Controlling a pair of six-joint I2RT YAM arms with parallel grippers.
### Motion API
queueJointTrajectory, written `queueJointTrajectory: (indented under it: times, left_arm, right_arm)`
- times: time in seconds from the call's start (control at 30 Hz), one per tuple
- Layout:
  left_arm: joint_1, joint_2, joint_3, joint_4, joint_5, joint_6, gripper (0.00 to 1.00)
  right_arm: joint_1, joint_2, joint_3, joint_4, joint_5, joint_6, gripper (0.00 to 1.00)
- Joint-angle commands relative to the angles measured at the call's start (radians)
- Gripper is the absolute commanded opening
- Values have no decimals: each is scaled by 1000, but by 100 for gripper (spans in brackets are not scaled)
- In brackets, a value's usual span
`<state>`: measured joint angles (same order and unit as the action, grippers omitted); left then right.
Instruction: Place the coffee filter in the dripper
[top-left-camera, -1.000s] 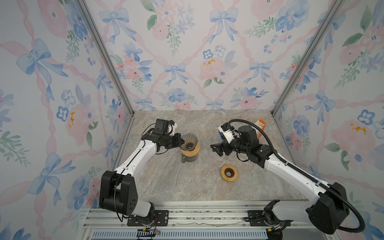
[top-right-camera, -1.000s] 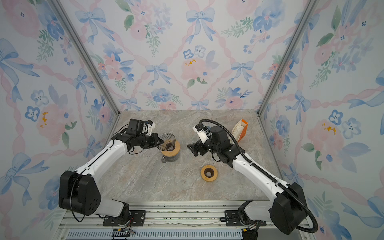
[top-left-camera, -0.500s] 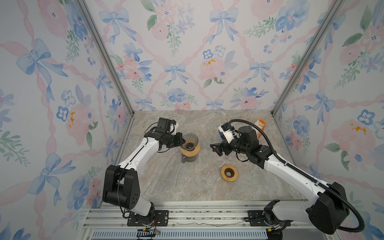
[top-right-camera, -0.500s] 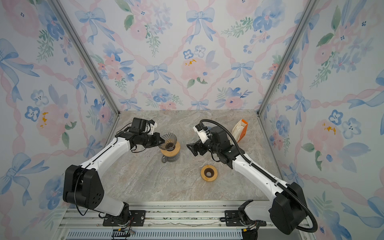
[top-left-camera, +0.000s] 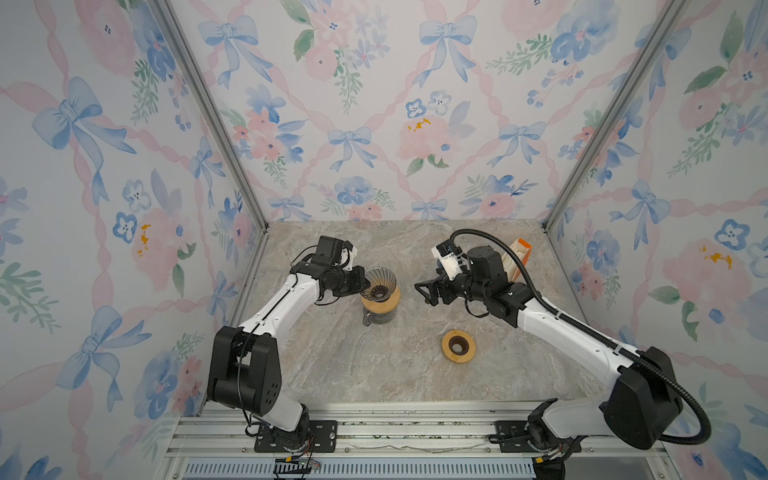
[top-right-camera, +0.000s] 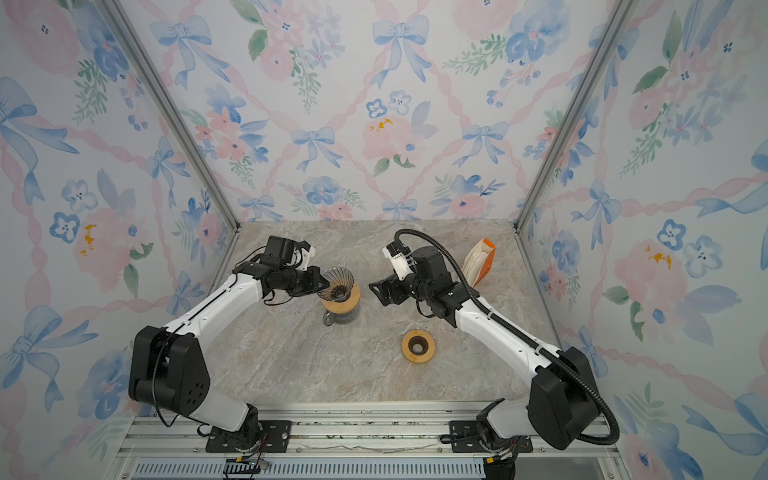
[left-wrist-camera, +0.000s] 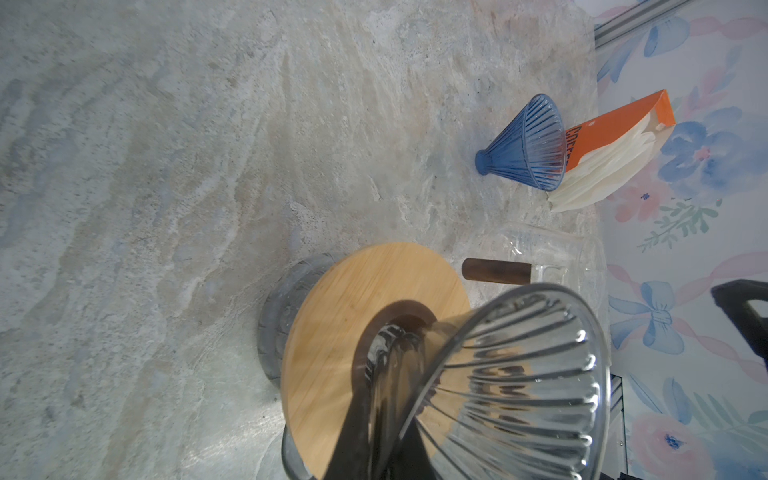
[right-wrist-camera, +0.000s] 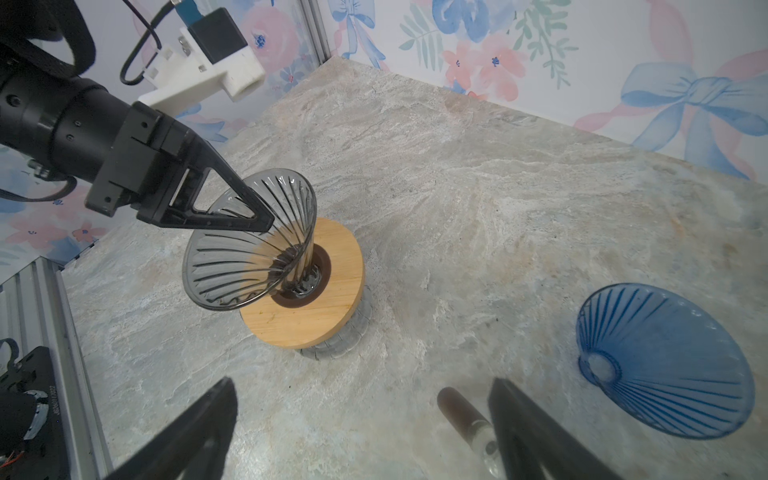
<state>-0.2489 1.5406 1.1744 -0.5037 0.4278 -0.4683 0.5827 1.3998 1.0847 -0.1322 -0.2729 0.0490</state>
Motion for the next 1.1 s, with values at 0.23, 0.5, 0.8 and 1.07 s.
queueJointTrajectory:
  times: [0.23, 0.5, 0.8, 1.07]
  left_arm:
    - [-6, -7, 59, -3, 7, 30, 36]
    - [-5, -46, 82, -3, -16, 33, 55]
    - [5, -95, 49, -3, -29, 57, 59]
    - [25, -142, -13, -3, -34, 50, 58]
  right_arm:
    - [46, 126, 200, -172, 1, 11, 99]
    - [70, 200, 314, -245, 54, 40, 96]
    - [96, 340, 475, -403, 63, 28, 93]
    - [105, 459, 609, -496, 44, 24, 92]
